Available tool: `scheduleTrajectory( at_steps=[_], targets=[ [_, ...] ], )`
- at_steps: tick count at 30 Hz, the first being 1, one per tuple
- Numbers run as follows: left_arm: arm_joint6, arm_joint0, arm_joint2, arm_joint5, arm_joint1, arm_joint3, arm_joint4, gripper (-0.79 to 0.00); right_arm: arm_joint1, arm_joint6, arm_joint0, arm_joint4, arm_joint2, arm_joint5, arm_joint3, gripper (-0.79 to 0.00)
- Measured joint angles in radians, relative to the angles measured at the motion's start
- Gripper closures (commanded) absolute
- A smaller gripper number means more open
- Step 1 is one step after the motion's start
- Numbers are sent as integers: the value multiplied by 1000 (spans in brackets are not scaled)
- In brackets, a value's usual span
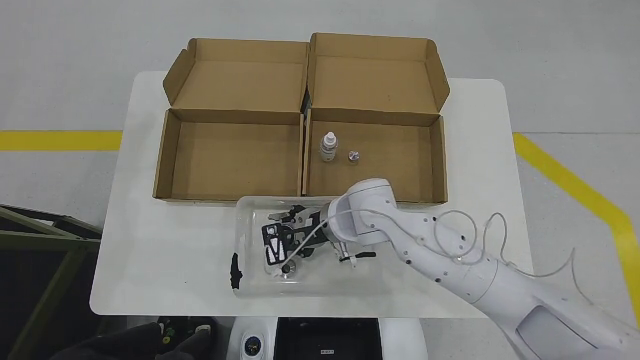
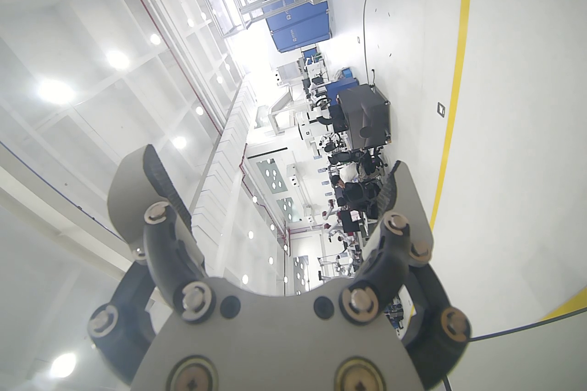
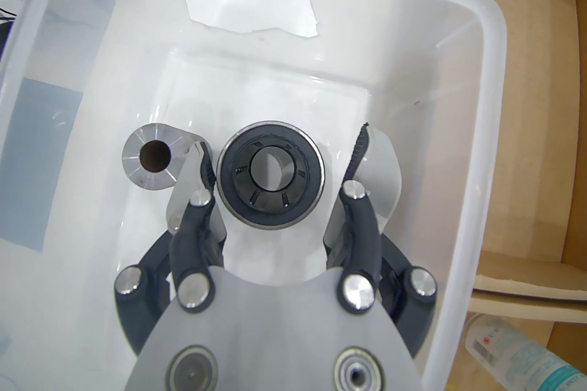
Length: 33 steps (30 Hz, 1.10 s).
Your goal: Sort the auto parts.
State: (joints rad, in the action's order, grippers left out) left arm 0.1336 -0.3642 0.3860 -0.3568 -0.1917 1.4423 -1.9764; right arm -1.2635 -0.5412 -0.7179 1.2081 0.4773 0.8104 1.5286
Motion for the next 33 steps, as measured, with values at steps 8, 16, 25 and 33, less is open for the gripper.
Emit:
scheduleTrajectory(
  at_steps=[8,16,25,33],
  targets=[
    [0,0,0,0,0,0,0,-785,-11,2,-1,2,-1,12,-13,-382],
    [0,0,0,0,0,0,0,-785,-18,10,-1,-1,8,28,-20,-58],
    [0,0,0,0,0,0,0,-785,-19,27,-9,-7,29,43,-6,0],
    [0,0,0,0,0,0,0,-785,-9,36,-23,-16,76,55,51,0]
  ],
)
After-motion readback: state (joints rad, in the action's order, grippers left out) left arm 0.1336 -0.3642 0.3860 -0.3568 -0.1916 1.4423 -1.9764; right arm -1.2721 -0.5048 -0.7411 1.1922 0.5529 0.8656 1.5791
